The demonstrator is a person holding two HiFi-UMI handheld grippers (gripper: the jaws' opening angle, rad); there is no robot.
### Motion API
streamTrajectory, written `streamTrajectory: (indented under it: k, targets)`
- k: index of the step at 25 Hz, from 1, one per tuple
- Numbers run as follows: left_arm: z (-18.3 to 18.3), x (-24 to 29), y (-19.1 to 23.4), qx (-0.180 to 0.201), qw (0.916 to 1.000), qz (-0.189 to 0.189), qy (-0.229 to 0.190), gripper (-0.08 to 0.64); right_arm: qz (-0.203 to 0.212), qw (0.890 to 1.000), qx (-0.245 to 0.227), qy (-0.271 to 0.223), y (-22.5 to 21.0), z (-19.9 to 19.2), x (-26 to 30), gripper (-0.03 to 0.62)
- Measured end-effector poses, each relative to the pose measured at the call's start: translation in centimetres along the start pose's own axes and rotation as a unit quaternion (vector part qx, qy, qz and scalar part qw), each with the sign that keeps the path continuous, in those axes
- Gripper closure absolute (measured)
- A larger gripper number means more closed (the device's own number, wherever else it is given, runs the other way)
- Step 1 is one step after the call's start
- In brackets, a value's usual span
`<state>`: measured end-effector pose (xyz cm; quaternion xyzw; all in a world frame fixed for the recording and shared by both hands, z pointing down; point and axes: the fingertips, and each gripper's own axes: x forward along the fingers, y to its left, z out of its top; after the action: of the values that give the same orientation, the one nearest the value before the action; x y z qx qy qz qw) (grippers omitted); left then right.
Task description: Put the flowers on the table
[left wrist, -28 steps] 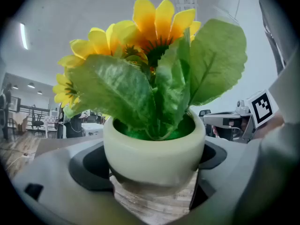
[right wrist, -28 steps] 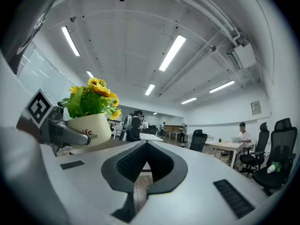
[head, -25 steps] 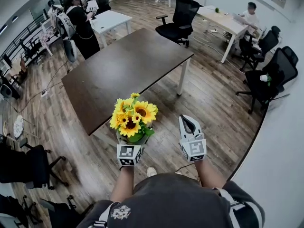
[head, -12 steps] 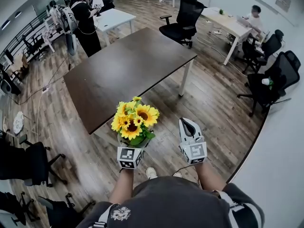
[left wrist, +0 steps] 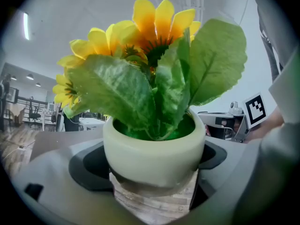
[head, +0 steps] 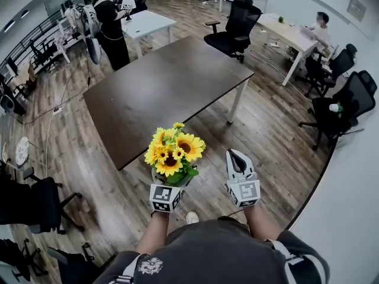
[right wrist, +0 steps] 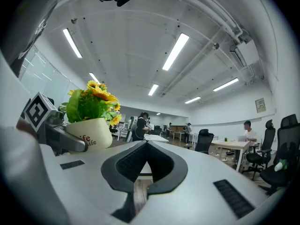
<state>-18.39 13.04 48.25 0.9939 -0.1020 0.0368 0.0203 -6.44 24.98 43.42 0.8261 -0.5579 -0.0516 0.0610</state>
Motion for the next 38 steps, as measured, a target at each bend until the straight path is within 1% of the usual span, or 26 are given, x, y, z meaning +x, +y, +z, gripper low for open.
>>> streamTrajectory:
  k: [6,13,16,24,29,32,38]
  targets:
    - [0.1,0.2,0.9,0.002,0.9999,-0.006,-0.008,0.025,-0.006,1.0,0.004,-0.001,0.2,-0.1,1.0,0.569]
    - [0.5,2.8,1.6,0.01,0.9999,0.0,0.0,0.025,0.001,1.0,0.019,-0.001,-1.7,-0.9,3.3,0.569]
    - [0.7,4.5,2.2,0.011,0.9999,0.005,-0.006,0.025,0.008,1.0,0.025,-0.005,-2.6,-1.4,5.1,0.569]
    - [2.2,10.2,3.8,0.019,0.9992,0.032,-0.015,0.025,0.035,0.999,0.019,-0.026,-6.9,-1.2,10.3,0.569]
    - [3.5,14.9,3.9,0.026,0.9985,0.045,-0.016,0.025,0.051,0.998,0.024,-0.029,-11.0,-1.5,13.7,0.569]
    - [4.0,17.0,3.9,0.025,0.9981,0.054,-0.019,0.025,0.068,0.997,0.029,-0.026,-12.7,-2.1,15.6,0.569]
    - [4.4,20.6,3.7,0.028,0.9967,0.072,-0.023,0.025,0.086,0.995,0.039,-0.03,-15.8,-2.9,17.8,0.569]
